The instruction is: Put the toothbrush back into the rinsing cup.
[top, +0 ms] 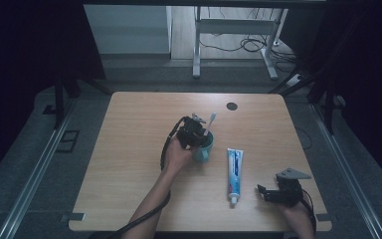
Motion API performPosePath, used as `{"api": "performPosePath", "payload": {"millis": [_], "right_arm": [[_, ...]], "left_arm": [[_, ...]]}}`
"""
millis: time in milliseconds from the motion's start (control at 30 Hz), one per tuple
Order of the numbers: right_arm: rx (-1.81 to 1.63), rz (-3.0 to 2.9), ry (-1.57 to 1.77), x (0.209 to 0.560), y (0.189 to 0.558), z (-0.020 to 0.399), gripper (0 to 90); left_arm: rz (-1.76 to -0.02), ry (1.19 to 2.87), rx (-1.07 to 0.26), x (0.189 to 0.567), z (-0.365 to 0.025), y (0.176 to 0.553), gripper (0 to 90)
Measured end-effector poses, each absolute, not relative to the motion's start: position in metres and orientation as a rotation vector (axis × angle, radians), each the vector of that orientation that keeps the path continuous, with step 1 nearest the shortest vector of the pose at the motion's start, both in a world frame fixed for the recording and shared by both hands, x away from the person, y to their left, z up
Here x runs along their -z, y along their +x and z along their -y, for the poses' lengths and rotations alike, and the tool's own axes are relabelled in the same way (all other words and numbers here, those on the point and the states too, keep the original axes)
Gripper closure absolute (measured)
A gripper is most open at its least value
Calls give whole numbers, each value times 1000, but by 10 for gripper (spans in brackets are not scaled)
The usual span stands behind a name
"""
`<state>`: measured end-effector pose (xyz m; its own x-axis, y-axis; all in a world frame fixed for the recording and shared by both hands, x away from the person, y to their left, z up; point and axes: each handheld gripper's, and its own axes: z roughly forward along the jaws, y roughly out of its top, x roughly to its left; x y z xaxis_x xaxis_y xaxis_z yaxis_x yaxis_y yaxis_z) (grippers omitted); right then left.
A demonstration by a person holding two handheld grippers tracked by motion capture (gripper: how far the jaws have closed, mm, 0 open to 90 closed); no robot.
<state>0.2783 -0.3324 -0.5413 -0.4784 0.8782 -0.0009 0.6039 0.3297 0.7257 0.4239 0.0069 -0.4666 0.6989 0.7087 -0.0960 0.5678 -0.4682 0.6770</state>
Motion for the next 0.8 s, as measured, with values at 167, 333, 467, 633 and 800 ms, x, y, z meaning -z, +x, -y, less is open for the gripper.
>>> {"api": "performPosePath", "payload": {"millis": [167, 333, 467, 633, 800], "right_arm": [[-948, -2206, 1310, 541, 278, 332, 116], [-948, -2206, 1310, 541, 278, 332, 116], [-947, -2205, 1310, 541, 278, 332, 116], [-947, -2206, 1310, 541, 278, 332, 116], [-947, -2206, 1310, 541, 278, 332, 116]], "left_arm": [[-958, 2194, -273, 461, -7, 422, 688], [-945, 2187, -292, 455, -9, 419, 607], [-937, 2172, -290, 449, -12, 416, 530], [-919, 2164, -297, 440, -16, 411, 468], [-904, 2160, -297, 434, -21, 407, 377]]}}
